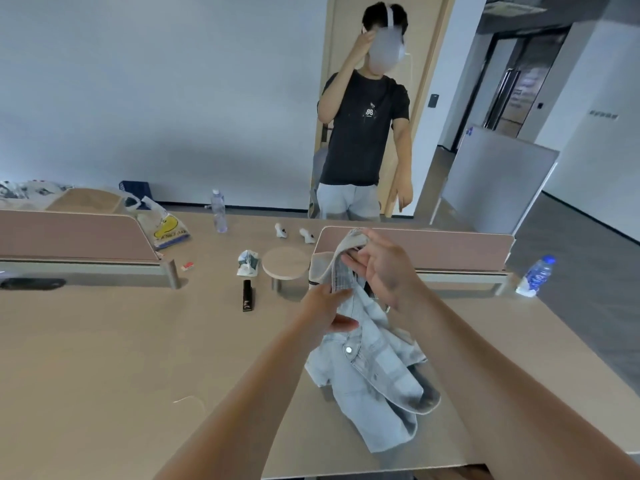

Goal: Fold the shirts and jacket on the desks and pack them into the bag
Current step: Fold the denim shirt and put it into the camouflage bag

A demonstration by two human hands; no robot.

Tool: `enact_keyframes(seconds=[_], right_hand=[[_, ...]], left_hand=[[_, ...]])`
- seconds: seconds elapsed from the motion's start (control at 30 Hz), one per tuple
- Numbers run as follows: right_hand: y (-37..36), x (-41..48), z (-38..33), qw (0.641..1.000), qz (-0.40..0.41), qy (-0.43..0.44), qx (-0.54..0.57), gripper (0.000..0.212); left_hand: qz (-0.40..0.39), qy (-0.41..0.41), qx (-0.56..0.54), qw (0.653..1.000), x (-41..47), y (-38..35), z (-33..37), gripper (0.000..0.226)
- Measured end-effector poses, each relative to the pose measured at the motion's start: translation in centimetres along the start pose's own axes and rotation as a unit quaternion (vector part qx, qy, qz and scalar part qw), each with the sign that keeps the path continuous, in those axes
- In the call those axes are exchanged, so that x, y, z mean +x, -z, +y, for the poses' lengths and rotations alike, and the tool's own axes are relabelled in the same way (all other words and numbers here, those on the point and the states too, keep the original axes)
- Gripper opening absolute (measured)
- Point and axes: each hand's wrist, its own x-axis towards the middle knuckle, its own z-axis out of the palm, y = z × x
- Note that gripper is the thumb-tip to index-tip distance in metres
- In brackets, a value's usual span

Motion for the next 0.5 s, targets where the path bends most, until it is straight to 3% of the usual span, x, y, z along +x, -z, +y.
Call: enact_keyframes(seconds=[0.1,0.23,0.3,0.4,0.5], right_hand=[[-0.4,-0.5,-1.1,1.000,-0.008,-0.001,0.013,0.046],[1.4,-0.2,-2.0,1.000,-0.012,0.000,-0.009,0.068],[3.1,-0.1,-2.4,0.993,0.000,0.015,-0.119,0.063],[6.2,0.0,-2.6,0.954,0.016,0.026,-0.298,0.063],[9.7,0.2,-2.0,0.898,0.046,0.068,-0.433,0.056]], left_hand=[[-0.006,0.004,-0.097,0.995,0.5,-0.7,-1.1,0.003],[0.080,-0.018,-0.007,0.997,1.5,-1.7,-1.5,0.032],[0.084,0.009,-0.006,0.996,1.6,-2.4,-1.3,0.023],[0.094,0.017,-0.017,0.995,0.3,-3.0,-0.6,0.015],[0.127,-0.055,0.052,0.989,0.4,-2.6,0.2,0.013]])
